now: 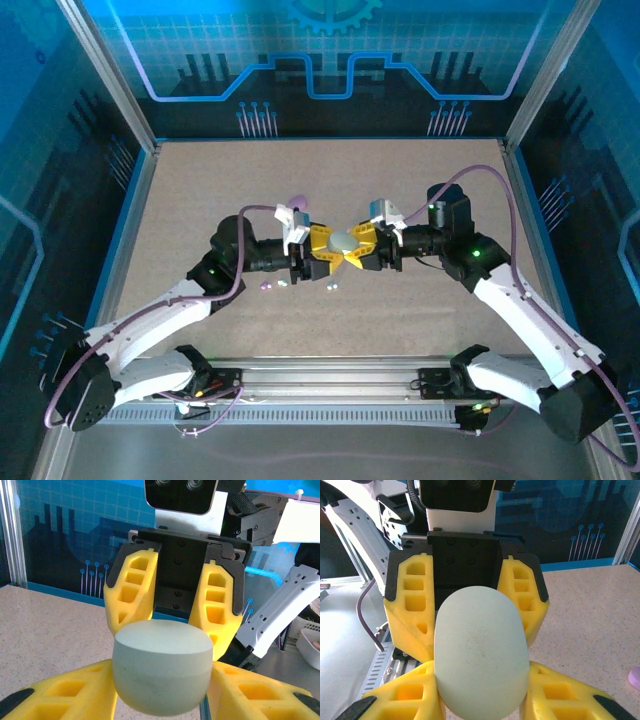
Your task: Insert wireless bluetooth earbuds into charging case
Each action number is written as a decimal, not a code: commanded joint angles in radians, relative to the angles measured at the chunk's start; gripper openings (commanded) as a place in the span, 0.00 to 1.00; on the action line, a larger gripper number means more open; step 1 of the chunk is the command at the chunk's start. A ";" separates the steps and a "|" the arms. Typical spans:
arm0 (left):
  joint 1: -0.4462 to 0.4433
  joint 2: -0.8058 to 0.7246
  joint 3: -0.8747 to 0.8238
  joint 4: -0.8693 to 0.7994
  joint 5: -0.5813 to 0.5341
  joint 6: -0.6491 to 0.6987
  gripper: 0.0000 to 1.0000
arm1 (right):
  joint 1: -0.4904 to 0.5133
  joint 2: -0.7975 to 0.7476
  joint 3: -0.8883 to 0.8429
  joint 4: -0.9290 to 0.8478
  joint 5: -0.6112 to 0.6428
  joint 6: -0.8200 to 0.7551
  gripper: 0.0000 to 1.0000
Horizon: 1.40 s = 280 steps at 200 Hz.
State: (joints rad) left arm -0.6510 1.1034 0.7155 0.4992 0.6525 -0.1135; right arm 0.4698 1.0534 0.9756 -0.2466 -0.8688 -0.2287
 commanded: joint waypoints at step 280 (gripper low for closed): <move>-0.028 0.025 0.116 -0.183 0.124 0.086 0.28 | 0.021 0.071 0.150 -0.199 0.007 -0.126 0.39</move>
State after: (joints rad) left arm -0.6506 1.1179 0.8009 0.2962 0.6968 -0.0456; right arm 0.4683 1.1084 1.0813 -0.4603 -0.8715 -0.3454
